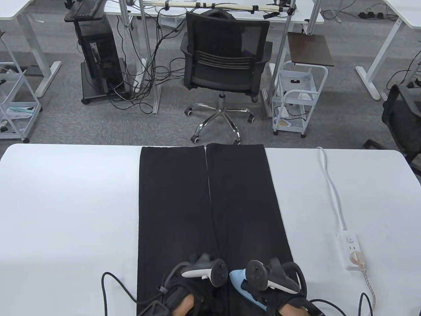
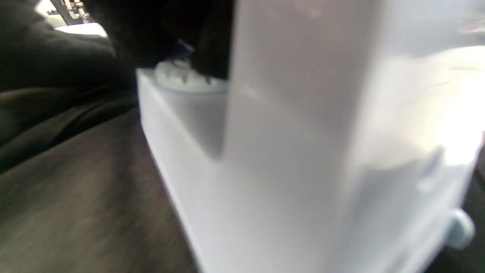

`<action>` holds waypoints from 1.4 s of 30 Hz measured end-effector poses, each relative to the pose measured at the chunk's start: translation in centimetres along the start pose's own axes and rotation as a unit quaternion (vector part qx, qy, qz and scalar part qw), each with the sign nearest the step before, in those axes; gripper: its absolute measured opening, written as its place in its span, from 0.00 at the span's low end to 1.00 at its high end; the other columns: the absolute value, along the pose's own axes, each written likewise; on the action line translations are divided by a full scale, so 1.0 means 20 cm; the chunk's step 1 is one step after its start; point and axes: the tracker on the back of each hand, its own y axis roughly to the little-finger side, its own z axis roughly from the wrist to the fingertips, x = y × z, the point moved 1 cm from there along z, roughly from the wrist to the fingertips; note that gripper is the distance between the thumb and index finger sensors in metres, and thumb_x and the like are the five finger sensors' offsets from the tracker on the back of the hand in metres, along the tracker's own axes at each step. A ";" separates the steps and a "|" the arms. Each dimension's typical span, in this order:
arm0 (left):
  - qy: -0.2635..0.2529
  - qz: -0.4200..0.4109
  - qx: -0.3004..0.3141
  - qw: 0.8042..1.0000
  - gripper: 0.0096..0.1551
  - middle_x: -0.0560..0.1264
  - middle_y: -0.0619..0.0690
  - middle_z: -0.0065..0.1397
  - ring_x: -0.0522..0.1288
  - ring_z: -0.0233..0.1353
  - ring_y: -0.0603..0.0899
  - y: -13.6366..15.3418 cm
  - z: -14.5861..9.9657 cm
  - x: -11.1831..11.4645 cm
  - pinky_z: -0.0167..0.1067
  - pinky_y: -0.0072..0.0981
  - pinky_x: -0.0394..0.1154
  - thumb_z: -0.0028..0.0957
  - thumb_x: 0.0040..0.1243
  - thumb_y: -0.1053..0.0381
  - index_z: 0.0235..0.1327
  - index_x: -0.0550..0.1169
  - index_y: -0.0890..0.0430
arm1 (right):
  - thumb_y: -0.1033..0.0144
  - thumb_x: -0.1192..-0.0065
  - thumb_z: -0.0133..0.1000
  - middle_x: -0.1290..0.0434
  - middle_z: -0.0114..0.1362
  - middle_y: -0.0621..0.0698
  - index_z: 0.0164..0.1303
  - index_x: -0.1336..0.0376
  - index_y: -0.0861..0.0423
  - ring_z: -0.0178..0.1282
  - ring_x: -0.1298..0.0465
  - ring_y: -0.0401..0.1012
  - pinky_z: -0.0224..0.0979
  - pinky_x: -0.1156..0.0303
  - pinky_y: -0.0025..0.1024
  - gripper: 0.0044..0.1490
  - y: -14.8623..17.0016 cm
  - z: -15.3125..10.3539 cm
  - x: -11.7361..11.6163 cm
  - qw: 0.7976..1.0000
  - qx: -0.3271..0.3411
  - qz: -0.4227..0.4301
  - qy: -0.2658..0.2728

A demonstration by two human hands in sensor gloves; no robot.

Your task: Iron trousers with electric iron on table

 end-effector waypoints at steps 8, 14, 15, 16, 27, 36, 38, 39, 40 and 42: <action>-0.001 -0.001 0.001 1.000 0.74 0.14 0.73 0.72 0.18 0.66 0.90 0.00 0.00 0.00 0.60 0.87 0.31 0.49 0.53 0.27 0.74 0.21 0.55 | 0.46 0.38 0.56 0.23 0.38 0.41 0.58 0.38 0.62 0.31 0.19 0.33 0.41 0.17 0.37 0.34 0.16 0.44 0.13 0.997 -0.079 0.021 0.005; -0.002 -0.002 0.002 1.000 0.74 0.14 0.73 0.72 0.18 0.66 0.90 0.00 0.00 0.00 0.60 0.87 0.31 0.49 0.53 0.27 0.74 0.21 0.55 | 0.46 0.37 0.56 0.23 0.38 0.40 0.57 0.37 0.62 0.31 0.19 0.33 0.41 0.17 0.37 0.34 0.31 0.74 0.22 0.986 -0.159 0.042 0.011; -0.002 -0.002 0.002 1.000 0.74 0.14 0.73 0.72 0.18 0.66 0.90 0.00 0.00 0.00 0.60 0.87 0.31 0.49 0.53 0.27 0.74 0.21 0.55 | 0.46 0.37 0.56 0.23 0.38 0.41 0.57 0.37 0.62 0.31 0.19 0.33 0.41 0.17 0.37 0.34 0.33 0.76 0.23 0.984 -0.170 0.045 0.010; -0.002 -0.003 0.002 1.000 0.74 0.14 0.73 0.72 0.18 0.66 0.90 0.00 0.00 0.00 0.60 0.87 0.31 0.49 0.53 0.26 0.74 0.21 0.55 | 0.46 0.37 0.56 0.23 0.38 0.41 0.57 0.37 0.62 0.31 0.19 0.33 0.41 0.17 0.37 0.34 0.35 0.79 0.23 0.983 -0.179 0.048 0.011; -0.001 -0.004 0.004 1.000 0.74 0.13 0.73 0.72 0.17 0.65 0.90 0.00 0.00 0.00 0.60 0.87 0.30 0.49 0.53 0.26 0.73 0.20 0.54 | 0.46 0.37 0.57 0.23 0.37 0.40 0.56 0.38 0.61 0.31 0.19 0.33 0.42 0.17 0.37 0.32 0.35 0.79 0.23 0.981 -0.182 0.067 -0.010; 0.000 -0.003 0.007 1.000 0.73 0.13 0.73 0.71 0.16 0.65 0.90 0.00 0.00 0.01 0.60 0.87 0.30 0.50 0.52 0.26 0.72 0.19 0.55 | 0.46 0.38 0.57 0.23 0.38 0.40 0.57 0.38 0.61 0.31 0.20 0.33 0.42 0.18 0.36 0.32 0.14 0.38 0.11 0.997 -0.074 0.035 -0.013; 0.000 -0.003 0.007 1.000 0.73 0.12 0.73 0.71 0.16 0.65 0.90 0.00 0.00 0.01 0.60 0.87 0.30 0.50 0.51 0.26 0.72 0.19 0.55 | 0.46 0.38 0.57 0.23 0.38 0.40 0.57 0.38 0.61 0.31 0.19 0.33 0.42 0.18 0.36 0.32 0.09 0.26 0.08 0.998 -0.050 0.028 -0.015; 0.000 -0.002 0.007 1.000 0.73 0.13 0.73 0.71 0.16 0.65 0.90 0.00 0.00 0.01 0.60 0.87 0.30 0.50 0.51 0.26 0.72 0.19 0.55 | 0.46 0.38 0.57 0.23 0.38 0.40 0.57 0.38 0.61 0.31 0.19 0.33 0.42 0.18 0.36 0.32 0.07 0.22 0.07 0.999 -0.041 0.024 -0.016; -0.001 -0.002 0.007 1.000 0.73 0.12 0.72 0.71 0.16 0.65 0.90 0.00 0.00 0.01 0.60 0.87 0.29 0.50 0.51 0.26 0.72 0.19 0.55 | 0.46 0.38 0.57 0.23 0.38 0.40 0.57 0.38 0.61 0.31 0.19 0.33 0.42 0.18 0.36 0.32 0.05 0.17 0.06 0.999 -0.031 0.020 -0.019; -0.001 -0.002 0.007 1.000 0.73 0.12 0.72 0.71 0.16 0.65 0.90 0.00 0.00 0.01 0.60 0.87 0.29 0.50 0.51 0.26 0.72 0.19 0.54 | 0.46 0.38 0.57 0.23 0.38 0.40 0.57 0.39 0.61 0.31 0.19 0.33 0.42 0.18 0.37 0.32 0.02 0.09 0.03 1.000 -0.012 0.017 -0.024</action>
